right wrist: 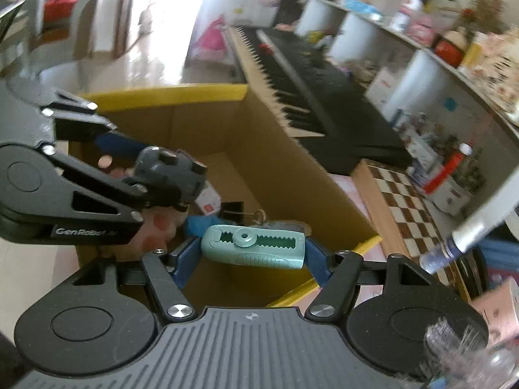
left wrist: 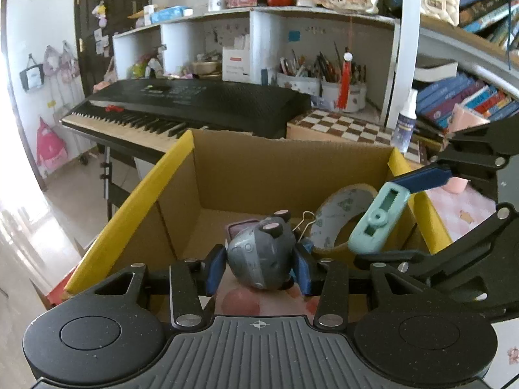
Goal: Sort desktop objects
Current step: 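Lower the toy car into the yellow box and open the left tool while the right tool releases the stapler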
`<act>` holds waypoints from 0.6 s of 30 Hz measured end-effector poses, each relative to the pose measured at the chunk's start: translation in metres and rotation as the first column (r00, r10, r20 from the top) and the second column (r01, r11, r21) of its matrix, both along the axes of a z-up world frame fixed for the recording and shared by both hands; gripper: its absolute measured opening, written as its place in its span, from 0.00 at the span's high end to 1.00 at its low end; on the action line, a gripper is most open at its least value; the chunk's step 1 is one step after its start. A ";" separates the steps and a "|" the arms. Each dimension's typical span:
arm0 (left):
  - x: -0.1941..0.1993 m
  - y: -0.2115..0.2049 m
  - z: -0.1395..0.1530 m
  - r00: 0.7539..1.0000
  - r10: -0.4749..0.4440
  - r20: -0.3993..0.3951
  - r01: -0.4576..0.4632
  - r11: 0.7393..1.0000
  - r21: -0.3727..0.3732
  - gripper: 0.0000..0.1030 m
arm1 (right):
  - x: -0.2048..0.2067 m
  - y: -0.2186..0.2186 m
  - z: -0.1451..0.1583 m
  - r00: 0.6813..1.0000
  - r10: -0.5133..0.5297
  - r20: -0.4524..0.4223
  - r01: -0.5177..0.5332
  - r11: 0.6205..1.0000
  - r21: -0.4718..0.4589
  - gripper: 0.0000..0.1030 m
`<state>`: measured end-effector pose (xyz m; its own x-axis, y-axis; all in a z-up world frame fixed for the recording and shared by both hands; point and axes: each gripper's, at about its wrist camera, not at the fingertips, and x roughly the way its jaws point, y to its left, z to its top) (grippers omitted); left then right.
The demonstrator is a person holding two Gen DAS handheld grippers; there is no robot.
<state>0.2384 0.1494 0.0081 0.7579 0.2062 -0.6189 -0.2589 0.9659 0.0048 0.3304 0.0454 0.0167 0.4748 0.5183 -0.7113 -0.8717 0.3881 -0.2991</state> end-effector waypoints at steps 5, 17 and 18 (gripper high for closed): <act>0.010 -0.004 -0.003 0.999 -0.021 -0.024 0.021 1.000 0.006 0.59 | 0.004 0.007 -0.010 0.995 0.098 -0.012 -0.099 0.994 -0.050 0.35; 0.011 -0.005 -0.006 0.999 -0.007 -0.038 0.007 1.000 -0.005 0.59 | 0.006 0.019 -0.021 0.984 0.179 -0.021 -0.180 0.980 -0.090 0.35; 0.010 -0.004 -0.006 0.999 -0.004 -0.036 0.003 1.000 -0.018 0.58 | 0.005 0.018 -0.020 0.984 0.176 -0.017 -0.177 0.980 -0.089 0.35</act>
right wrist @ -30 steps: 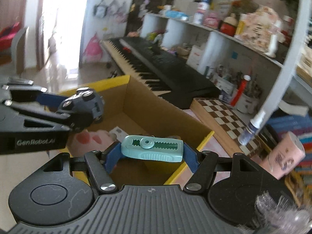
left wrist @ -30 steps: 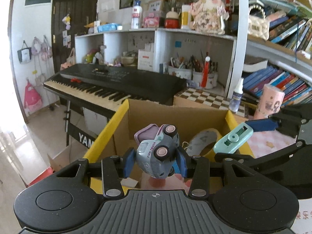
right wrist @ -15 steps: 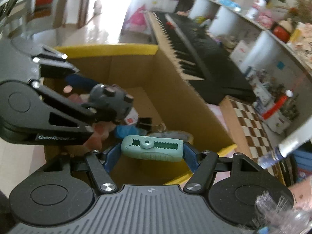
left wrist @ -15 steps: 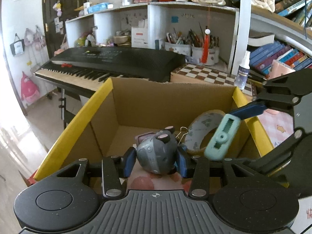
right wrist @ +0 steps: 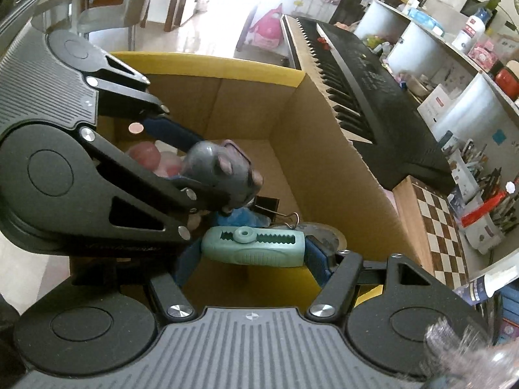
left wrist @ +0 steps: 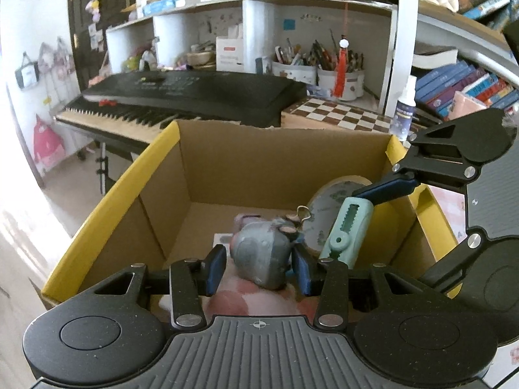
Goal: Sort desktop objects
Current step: 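Lower the toy car into the yellow box and open the left tool while the right tool releases the stapler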
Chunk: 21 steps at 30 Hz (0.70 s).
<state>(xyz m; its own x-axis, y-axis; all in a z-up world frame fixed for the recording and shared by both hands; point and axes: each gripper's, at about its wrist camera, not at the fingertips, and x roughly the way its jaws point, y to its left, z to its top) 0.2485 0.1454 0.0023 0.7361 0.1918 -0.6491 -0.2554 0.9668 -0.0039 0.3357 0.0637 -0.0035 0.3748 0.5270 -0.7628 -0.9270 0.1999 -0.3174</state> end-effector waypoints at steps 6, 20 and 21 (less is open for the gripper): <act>-0.014 0.003 0.010 0.999 0.013 0.048 -0.012 1.000 -0.022 0.43 | -0.006 -0.009 0.009 0.998 -0.068 0.016 0.067 0.997 0.048 0.35; -0.063 0.000 0.040 0.984 -0.035 0.177 0.036 0.999 -0.003 0.27 | -0.062 -0.053 0.050 0.949 -0.315 0.027 0.297 0.918 0.264 0.33; -0.067 0.000 0.041 0.983 -0.039 0.182 0.041 0.999 -0.007 0.27 | -0.069 -0.056 0.052 0.943 -0.332 0.035 0.310 0.909 0.278 0.32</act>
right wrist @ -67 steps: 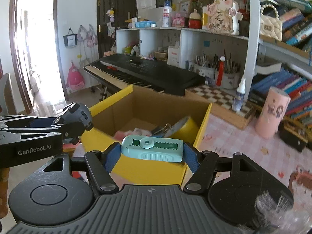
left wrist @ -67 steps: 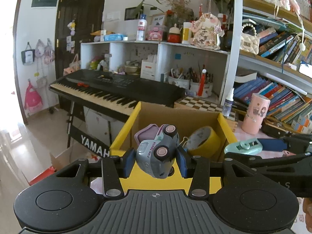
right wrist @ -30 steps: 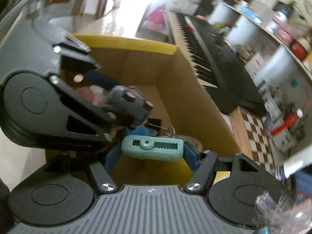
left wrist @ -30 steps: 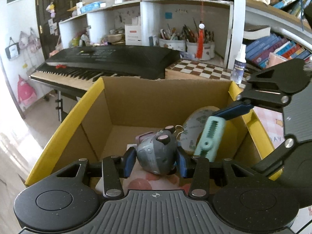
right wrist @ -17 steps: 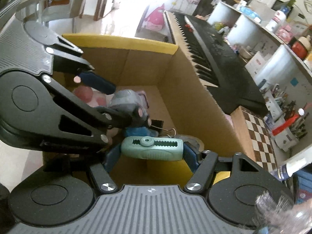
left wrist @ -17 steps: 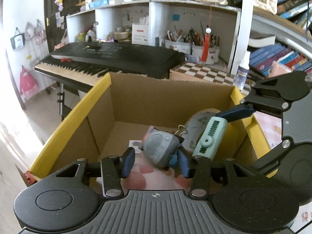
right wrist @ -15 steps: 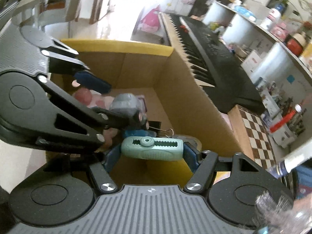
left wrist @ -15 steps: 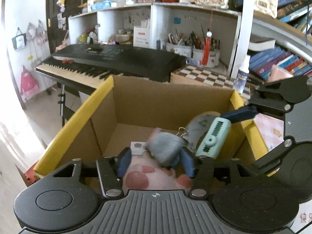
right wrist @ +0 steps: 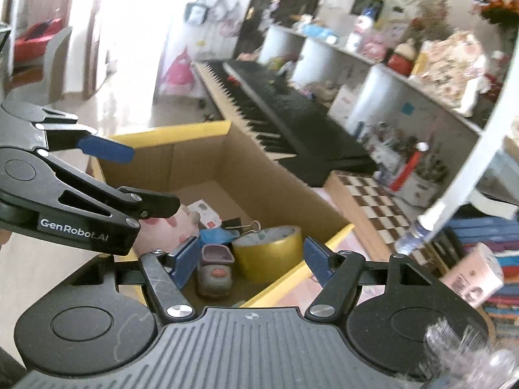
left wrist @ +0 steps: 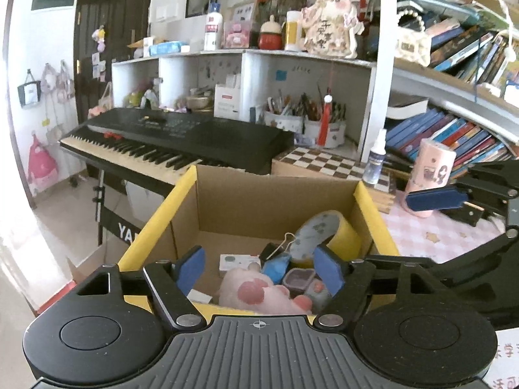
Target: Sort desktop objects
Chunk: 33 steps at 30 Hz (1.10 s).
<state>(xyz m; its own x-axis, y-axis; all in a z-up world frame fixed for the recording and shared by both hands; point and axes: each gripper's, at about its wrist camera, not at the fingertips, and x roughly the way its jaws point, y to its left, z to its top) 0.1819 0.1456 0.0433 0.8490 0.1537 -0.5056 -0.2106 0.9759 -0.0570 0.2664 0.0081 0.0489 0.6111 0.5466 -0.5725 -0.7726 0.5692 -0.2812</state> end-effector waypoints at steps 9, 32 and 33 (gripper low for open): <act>-0.042 0.001 -0.001 0.999 -0.052 0.016 0.052 0.999 -0.001 0.26 | -0.054 -0.023 0.007 0.981 -0.194 0.004 0.191 0.973 0.132 0.30; -0.137 -0.024 -0.026 0.980 -0.189 -0.054 0.191 0.981 0.034 0.15 | -0.202 -0.079 -0.029 0.714 -0.683 -0.154 0.698 0.675 0.239 0.25; -0.139 -0.026 -0.026 0.979 -0.195 -0.056 0.197 0.980 0.040 0.15 | -0.207 -0.081 -0.031 0.703 -0.693 -0.158 0.709 0.663 0.241 0.24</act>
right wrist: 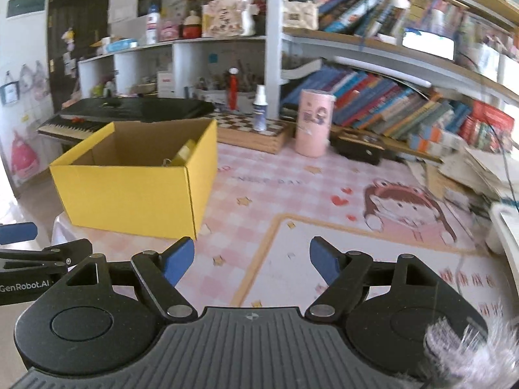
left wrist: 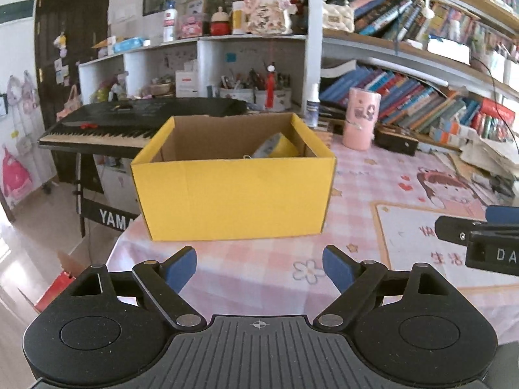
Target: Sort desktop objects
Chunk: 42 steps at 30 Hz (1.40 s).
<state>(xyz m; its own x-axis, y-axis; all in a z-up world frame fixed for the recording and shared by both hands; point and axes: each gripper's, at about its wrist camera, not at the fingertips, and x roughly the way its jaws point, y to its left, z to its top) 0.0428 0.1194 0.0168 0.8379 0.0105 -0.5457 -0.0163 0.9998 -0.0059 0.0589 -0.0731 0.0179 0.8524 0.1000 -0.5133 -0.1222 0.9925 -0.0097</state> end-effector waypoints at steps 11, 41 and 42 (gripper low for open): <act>-0.016 -0.026 -0.002 0.998 -0.057 0.000 0.057 0.997 0.046 0.08 | -0.040 -0.023 -0.014 0.988 -0.150 -0.027 0.151 0.988 0.026 0.19; -0.026 -0.076 -0.008 0.991 -0.126 -0.044 0.129 0.988 0.083 0.00 | -0.069 -0.068 -0.026 0.960 -0.261 -0.104 0.266 0.963 0.038 0.00; -0.026 -0.076 -0.008 0.991 -0.128 -0.044 0.131 0.988 0.082 0.00 | -0.069 -0.067 -0.026 0.960 -0.260 -0.105 0.265 0.964 0.038 0.00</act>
